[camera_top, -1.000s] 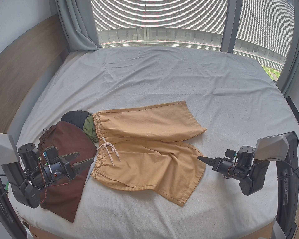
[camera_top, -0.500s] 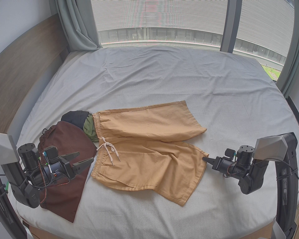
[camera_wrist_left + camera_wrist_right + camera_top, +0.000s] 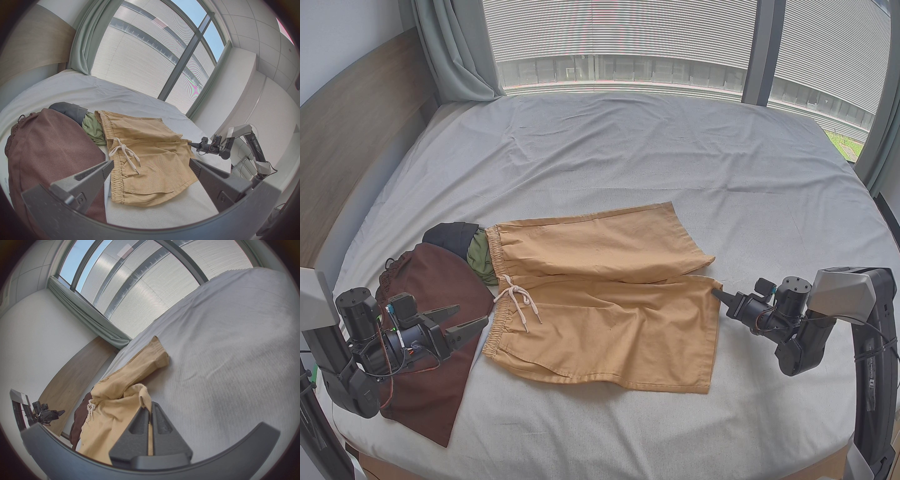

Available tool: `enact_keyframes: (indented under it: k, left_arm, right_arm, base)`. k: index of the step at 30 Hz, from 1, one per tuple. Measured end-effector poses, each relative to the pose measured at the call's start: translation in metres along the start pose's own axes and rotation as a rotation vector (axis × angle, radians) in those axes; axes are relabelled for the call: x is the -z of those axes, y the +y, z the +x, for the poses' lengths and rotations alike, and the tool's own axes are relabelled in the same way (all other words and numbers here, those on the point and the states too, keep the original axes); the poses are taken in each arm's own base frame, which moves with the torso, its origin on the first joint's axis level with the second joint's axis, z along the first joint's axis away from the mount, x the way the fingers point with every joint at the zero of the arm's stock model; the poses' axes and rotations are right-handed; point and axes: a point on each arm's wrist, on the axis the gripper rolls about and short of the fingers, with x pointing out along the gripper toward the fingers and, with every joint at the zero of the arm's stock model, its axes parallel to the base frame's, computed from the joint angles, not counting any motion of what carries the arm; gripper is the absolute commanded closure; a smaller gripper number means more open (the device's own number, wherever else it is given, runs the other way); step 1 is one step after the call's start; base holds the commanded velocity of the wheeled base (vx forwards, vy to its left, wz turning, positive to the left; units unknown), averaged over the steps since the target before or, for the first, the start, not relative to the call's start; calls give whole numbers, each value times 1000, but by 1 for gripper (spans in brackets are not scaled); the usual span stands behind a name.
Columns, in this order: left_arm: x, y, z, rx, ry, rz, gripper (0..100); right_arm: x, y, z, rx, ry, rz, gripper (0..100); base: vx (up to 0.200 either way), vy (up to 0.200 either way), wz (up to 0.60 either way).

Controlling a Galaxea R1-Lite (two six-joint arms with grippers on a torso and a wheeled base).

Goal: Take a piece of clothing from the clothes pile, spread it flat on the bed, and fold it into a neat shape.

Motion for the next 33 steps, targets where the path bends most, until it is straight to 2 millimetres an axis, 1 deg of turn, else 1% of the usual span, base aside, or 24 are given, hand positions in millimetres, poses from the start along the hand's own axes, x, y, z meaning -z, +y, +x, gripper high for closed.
enact_keyframes:
  k: [3, 14, 15, 21, 26, 29, 33]
  left_arm:
    - [0, 0, 0, 0, 0, 0, 0]
    - [-6, 2, 4, 5, -22, 10, 0]
    - [-6, 3, 5, 5, -25, 13, 0]
    - [-10, 4, 8, 12, -38, 26, 0]
    - [-12, 5, 9, 46, -39, 33, 0]
    - [-8, 3, 7, 67, -23, 26, 0]
    - [-6, 2, 5, 78, -12, 20, 0]
  right_arm:
    - [-4, 0, 4, -2, -23, -11, 100]
    - [-5, -3, 14, 3, -59, -27, 100]
    - [-5, -3, 15, 3, -59, -28, 0]
    - [-5, -4, 15, 5, -62, -63, 0]
    - [-5, 0, 14, 3, -57, -82, 0]
    - [-7, 5, 8, 4, -48, -90, 0]
    - [-9, 16, -6, -11, -13, -105, 0]
  base:
    - [0, 0, 0]
    - [0, 0, 0]
    - [0, 0, 0]
    - [0, 0, 0]
    - [0, 0, 0]
    - [0, 0, 0]
    - [0, 0, 0]
